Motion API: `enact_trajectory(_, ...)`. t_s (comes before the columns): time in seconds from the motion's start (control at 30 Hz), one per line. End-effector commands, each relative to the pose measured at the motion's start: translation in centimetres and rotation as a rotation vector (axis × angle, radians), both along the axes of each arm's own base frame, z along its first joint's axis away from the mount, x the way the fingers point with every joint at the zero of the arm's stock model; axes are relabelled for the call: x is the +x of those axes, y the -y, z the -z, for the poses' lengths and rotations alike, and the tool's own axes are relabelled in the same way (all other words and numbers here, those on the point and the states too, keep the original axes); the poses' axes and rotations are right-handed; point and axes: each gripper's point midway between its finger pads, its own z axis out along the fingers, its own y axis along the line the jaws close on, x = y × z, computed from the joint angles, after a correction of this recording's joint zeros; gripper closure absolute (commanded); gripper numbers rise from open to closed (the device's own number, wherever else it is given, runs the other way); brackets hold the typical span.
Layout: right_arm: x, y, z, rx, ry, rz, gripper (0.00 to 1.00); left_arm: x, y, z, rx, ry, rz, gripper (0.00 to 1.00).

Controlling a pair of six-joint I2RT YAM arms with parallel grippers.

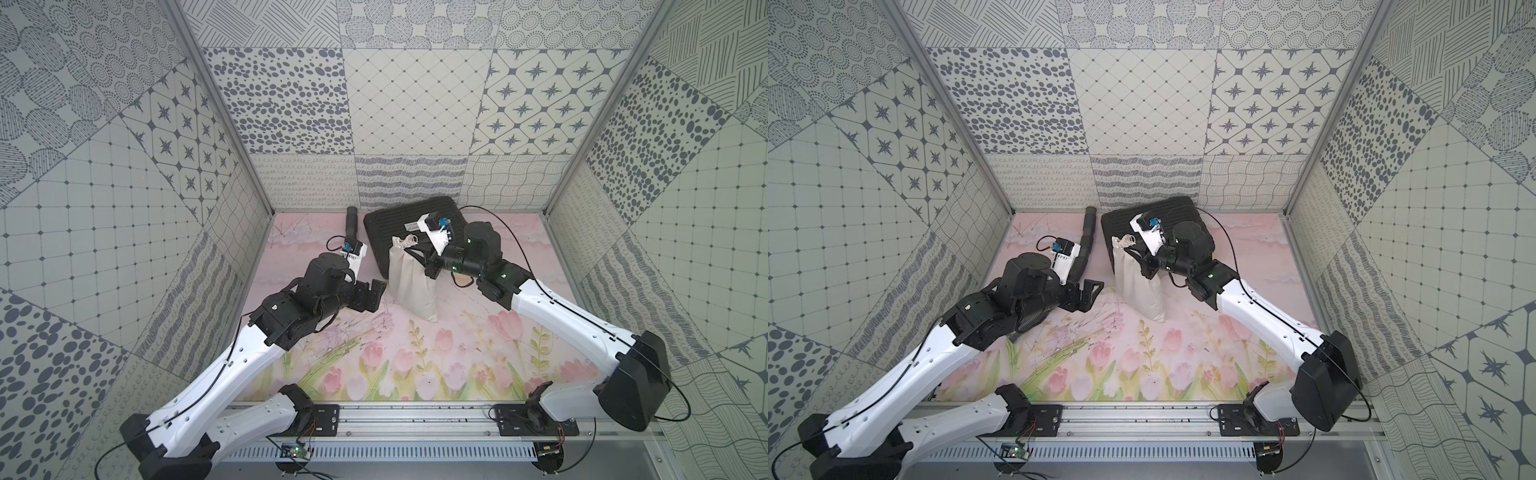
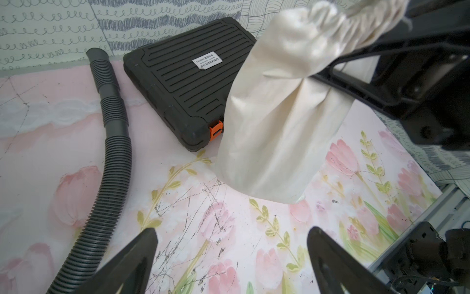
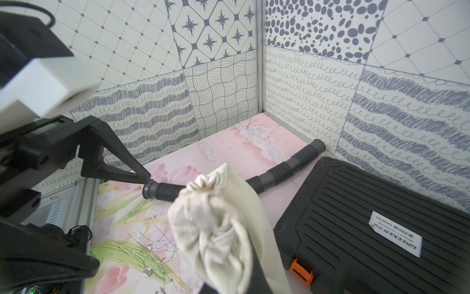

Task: Close the soil bag
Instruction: Place the soil bag at the center of the board.

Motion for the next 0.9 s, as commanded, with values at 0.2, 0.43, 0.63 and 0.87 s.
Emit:
enact_trajectory(0.2,0.6,-5.8,-5.8,0.207,0.095,-0.145,1.00,-1.3,-5.0,0.0,0.033,0.018,-0.206,0.04)
enact_trajectory(0.43,3.0,-9.8,-4.6,0.258,0.051,-0.158,1.00,-1.9,-6.0,-0.1,0.056,0.024,-0.219,0.04)
enact_trajectory(0.63,5.3,-12.4,-2.2,0.258,0.012,-0.143,1.00,-1.9,-6.0,0.1,0.069,0.023,-0.214,0.04)
enact_trajectory(0.87,10.7,-12.5,2.4,0.238,-0.056,-0.018,1.00,-2.0,-6.1,0.6,0.077,0.008,-0.211,0.04)
